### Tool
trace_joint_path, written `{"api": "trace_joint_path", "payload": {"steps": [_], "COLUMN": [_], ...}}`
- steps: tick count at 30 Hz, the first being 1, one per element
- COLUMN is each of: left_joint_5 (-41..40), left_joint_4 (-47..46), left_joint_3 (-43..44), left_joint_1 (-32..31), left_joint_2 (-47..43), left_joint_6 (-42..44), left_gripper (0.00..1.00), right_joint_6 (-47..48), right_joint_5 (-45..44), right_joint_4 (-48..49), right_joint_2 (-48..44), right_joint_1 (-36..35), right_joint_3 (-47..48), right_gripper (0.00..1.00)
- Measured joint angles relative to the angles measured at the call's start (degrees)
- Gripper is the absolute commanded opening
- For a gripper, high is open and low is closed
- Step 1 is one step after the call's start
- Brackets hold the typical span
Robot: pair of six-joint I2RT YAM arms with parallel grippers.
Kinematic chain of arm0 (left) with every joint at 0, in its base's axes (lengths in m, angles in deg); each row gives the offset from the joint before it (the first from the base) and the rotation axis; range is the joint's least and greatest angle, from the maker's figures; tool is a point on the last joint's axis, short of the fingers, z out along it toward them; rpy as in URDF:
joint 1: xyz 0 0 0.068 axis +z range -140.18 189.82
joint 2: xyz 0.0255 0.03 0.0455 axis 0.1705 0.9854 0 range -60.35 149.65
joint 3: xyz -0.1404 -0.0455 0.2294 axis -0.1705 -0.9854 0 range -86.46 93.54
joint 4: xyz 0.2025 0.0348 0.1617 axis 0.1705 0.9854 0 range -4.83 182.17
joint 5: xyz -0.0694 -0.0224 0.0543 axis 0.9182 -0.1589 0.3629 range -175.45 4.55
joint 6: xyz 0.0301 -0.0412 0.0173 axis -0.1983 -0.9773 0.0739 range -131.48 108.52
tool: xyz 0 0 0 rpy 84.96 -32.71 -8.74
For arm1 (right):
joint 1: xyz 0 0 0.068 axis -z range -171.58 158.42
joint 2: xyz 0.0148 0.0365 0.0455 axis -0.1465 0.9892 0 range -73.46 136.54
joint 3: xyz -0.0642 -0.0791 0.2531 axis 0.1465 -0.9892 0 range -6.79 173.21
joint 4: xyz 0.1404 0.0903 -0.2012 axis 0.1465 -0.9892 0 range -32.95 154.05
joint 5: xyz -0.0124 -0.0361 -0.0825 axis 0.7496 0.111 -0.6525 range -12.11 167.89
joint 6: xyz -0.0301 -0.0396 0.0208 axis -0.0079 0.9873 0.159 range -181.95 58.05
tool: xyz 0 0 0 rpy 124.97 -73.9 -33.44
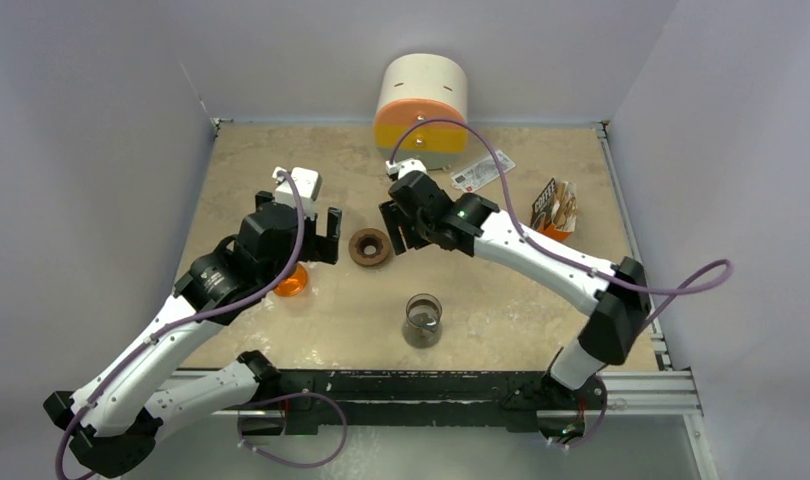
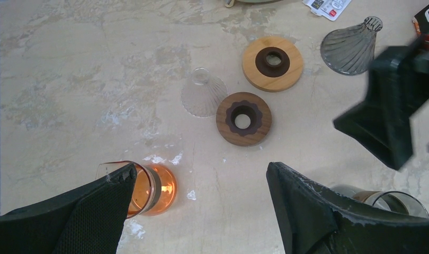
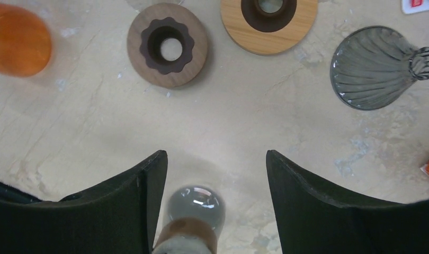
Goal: Place the coffee filter in the dripper
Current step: Place the coffee server at the center of the board, then pick up the dripper holder from the center of the board.
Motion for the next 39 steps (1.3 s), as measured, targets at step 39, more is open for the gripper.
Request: {"api": "trace_joint_path", "payload": {"steps": [39], "left_joint_5": [-0.1], "left_joint_4": [0.0], "left_joint_3": [0.0], "left_joint_1": [0.0], "left_joint_2": [-0.4], "left_joint_6": [0.0], "left_gripper": [0.92], "right_joint_6": [-18.2], "right_joint_5": [13.6], "right_joint_4": [18.2], "right_joint_2": [28.0], "right_joint_1": [9.2], "right_joint_3": [3.4], "right_gripper": [0.69]}}
